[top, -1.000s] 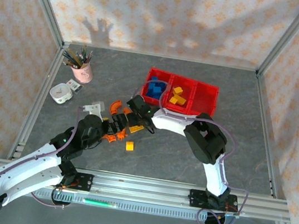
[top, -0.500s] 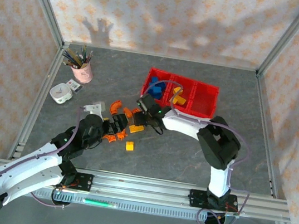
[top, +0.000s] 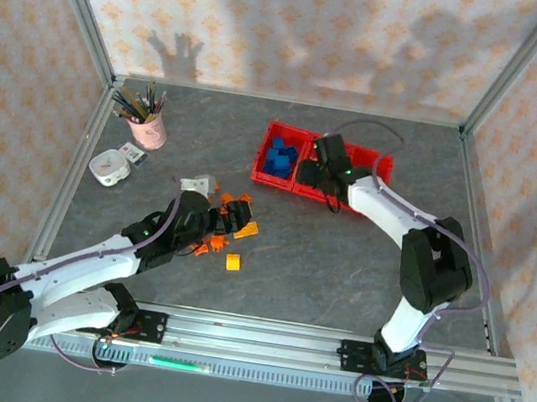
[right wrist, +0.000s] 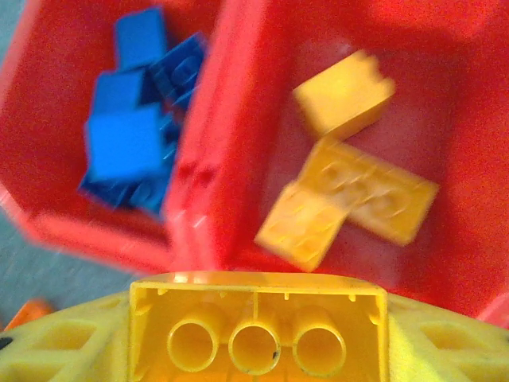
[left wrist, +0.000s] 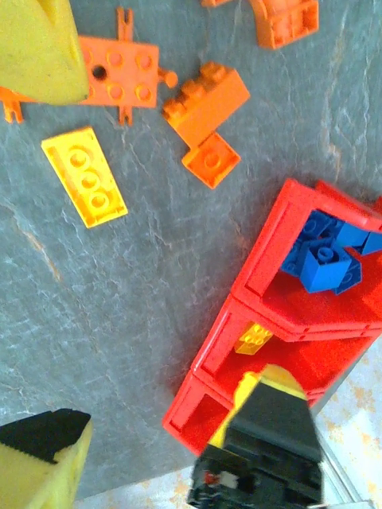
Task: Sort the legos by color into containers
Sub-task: Place the lego in the container.
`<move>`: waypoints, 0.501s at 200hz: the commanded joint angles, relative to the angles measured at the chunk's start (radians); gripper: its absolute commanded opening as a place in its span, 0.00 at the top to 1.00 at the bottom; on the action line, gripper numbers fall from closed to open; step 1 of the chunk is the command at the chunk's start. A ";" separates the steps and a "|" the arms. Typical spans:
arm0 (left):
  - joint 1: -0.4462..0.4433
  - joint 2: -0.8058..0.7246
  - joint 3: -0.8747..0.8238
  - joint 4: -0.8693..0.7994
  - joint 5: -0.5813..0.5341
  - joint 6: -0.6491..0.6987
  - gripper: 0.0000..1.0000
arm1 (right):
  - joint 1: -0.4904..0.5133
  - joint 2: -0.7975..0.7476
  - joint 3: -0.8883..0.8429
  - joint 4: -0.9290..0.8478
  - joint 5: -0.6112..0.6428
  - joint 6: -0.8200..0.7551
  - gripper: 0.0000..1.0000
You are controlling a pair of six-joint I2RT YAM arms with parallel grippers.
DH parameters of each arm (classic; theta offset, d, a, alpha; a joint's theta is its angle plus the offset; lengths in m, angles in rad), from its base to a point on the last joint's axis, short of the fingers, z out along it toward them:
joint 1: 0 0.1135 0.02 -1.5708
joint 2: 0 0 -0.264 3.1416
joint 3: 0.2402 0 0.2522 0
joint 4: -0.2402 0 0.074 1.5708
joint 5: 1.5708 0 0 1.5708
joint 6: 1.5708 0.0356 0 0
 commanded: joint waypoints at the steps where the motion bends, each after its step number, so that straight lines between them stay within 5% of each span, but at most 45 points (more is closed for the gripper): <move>1: 0.007 0.049 0.059 0.073 0.038 0.032 0.01 | -0.023 0.056 0.082 -0.035 0.089 -0.022 0.36; 100: 0.007 0.162 0.120 0.163 0.065 0.031 0.01 | -0.077 0.230 0.301 -0.086 0.177 -0.049 0.26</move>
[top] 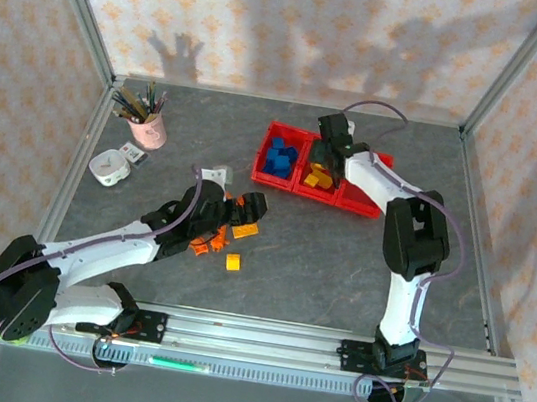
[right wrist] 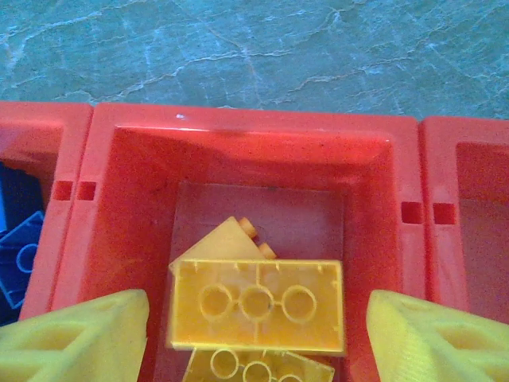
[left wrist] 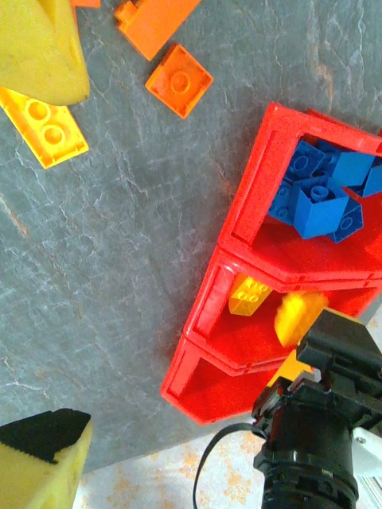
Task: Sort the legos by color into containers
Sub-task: Place the lego in the container, then pick up the lego from the center of the table.
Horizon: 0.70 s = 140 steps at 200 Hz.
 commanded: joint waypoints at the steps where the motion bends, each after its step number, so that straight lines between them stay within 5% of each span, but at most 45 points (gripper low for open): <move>1: 0.007 0.010 0.038 0.056 0.010 0.012 0.01 | 0.000 -0.010 0.041 -0.036 0.044 -0.013 0.26; 63: 0.007 -0.028 0.024 0.043 0.001 0.012 0.01 | 0.037 -0.173 -0.099 -0.004 -0.040 0.013 0.21; 140: 0.008 -0.252 -0.090 -0.093 -0.094 -0.012 0.01 | 0.225 -0.337 -0.324 0.026 -0.099 0.061 0.16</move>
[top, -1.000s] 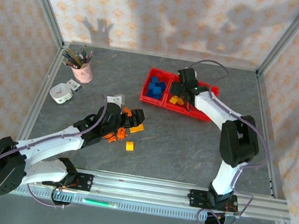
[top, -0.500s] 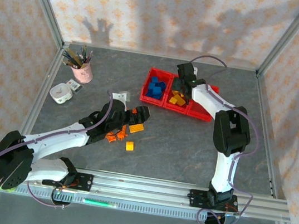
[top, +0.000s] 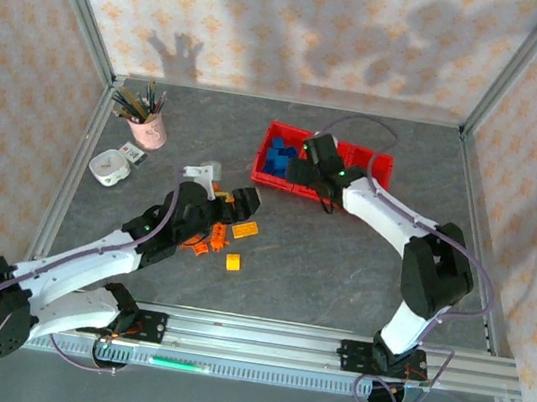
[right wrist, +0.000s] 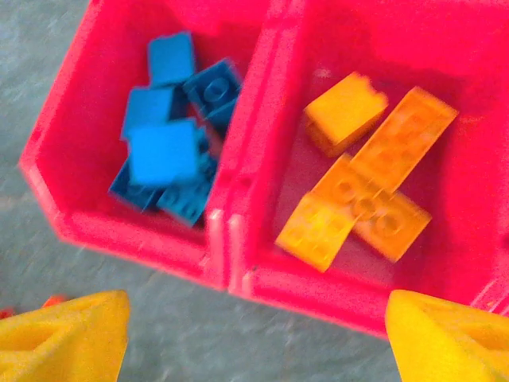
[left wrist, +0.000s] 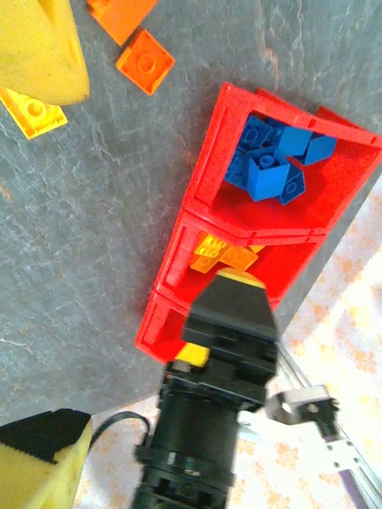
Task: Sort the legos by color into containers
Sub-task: Pick up the lego from the center of the table.
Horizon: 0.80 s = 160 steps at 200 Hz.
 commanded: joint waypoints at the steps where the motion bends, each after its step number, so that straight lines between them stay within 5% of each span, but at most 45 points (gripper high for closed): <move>1: 0.008 -0.073 -0.046 -0.091 -0.064 -0.010 0.01 | 0.049 -0.043 -0.052 0.011 -0.022 0.029 0.16; 93: 0.012 -0.346 -0.130 -0.325 -0.170 -0.067 0.01 | 0.321 0.045 -0.131 0.103 -0.044 0.068 0.14; 160: 0.014 -0.381 -0.149 -0.350 -0.195 -0.081 0.01 | 0.380 0.168 -0.095 0.122 -0.026 0.092 0.12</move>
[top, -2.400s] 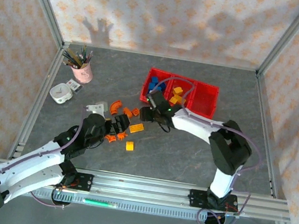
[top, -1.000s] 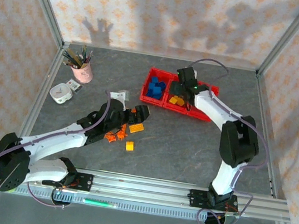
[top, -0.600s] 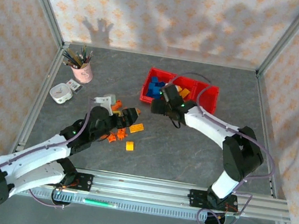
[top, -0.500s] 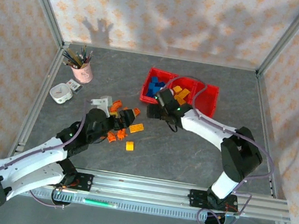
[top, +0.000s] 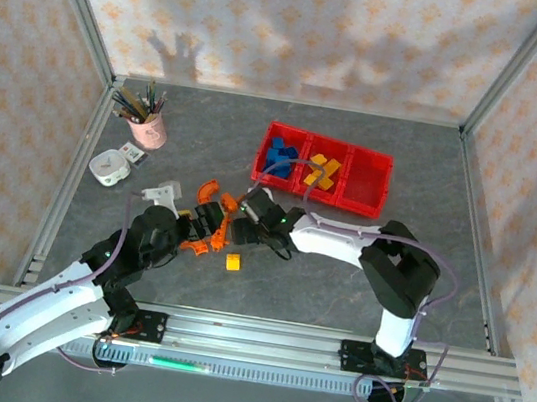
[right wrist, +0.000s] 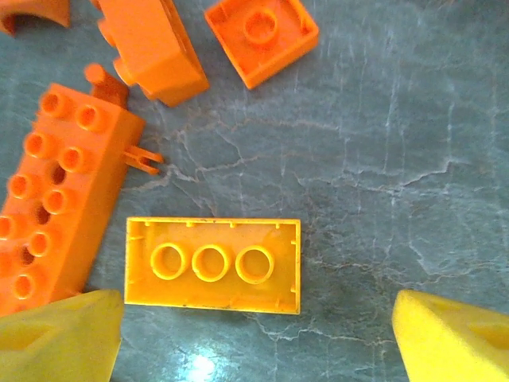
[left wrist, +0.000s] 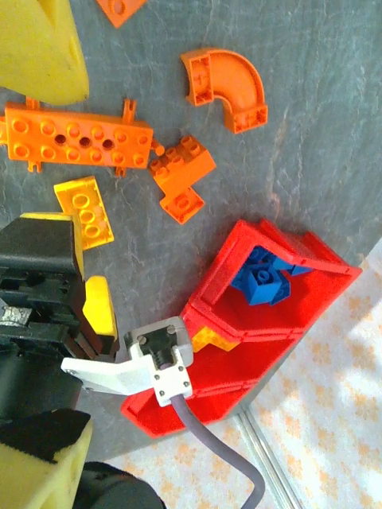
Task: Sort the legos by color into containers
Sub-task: Pick up the lego from the center of the table.
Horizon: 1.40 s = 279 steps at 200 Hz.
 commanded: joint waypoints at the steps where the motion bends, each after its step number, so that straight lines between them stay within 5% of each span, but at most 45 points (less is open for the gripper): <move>1: 0.007 -0.008 -0.014 -0.027 -0.035 -0.011 0.01 | 0.019 0.034 0.033 0.019 0.025 0.018 0.12; 93: 0.009 0.007 -0.009 -0.025 -0.036 -0.003 0.01 | 0.033 0.150 0.108 -0.009 0.128 0.048 0.09; 212: 0.012 0.030 -0.001 -0.001 -0.018 0.001 0.01 | 0.041 0.189 0.144 -0.082 0.199 0.063 0.28; 279: 0.014 0.045 0.014 0.006 0.007 0.013 0.01 | 0.025 0.077 0.115 -0.088 0.213 0.089 0.34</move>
